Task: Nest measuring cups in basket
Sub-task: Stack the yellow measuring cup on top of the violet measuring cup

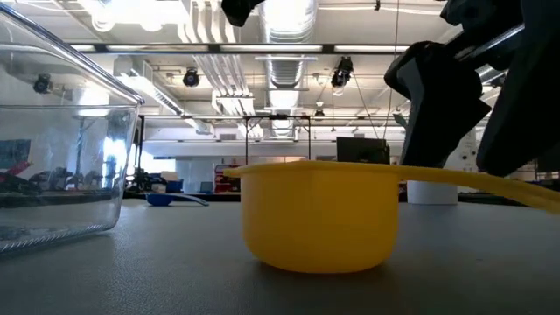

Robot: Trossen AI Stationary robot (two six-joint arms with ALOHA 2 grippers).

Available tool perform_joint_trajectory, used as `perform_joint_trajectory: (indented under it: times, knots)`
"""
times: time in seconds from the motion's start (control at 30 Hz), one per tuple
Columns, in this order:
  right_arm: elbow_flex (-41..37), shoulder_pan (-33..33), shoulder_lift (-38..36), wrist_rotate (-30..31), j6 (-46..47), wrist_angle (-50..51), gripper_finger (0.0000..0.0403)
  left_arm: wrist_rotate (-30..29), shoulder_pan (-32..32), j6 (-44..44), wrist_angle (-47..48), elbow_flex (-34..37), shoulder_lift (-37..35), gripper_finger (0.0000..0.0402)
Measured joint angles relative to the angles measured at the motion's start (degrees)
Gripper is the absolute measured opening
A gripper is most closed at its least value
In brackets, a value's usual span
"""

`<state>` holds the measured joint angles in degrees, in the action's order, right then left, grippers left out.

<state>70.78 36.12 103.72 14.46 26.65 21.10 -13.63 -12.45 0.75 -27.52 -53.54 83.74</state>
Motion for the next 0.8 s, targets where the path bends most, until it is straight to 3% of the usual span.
perform_joint_trajectory:
  times: [0.43, 0.8]
  knots:
    - [0.0, 0.4, 0.3, -0.5, 9.2, -1.7, 0.0341, 0.0, 0.0, 0.0, 0.5, 0.0, 0.0, 0.0145]
    - [0.1, 0.4, 5.2, -0.9, 8.3, -2.8, 0.032, -0.6, 0.2, 0.0, 0.3, 0.1, 1.5, 0.0145]
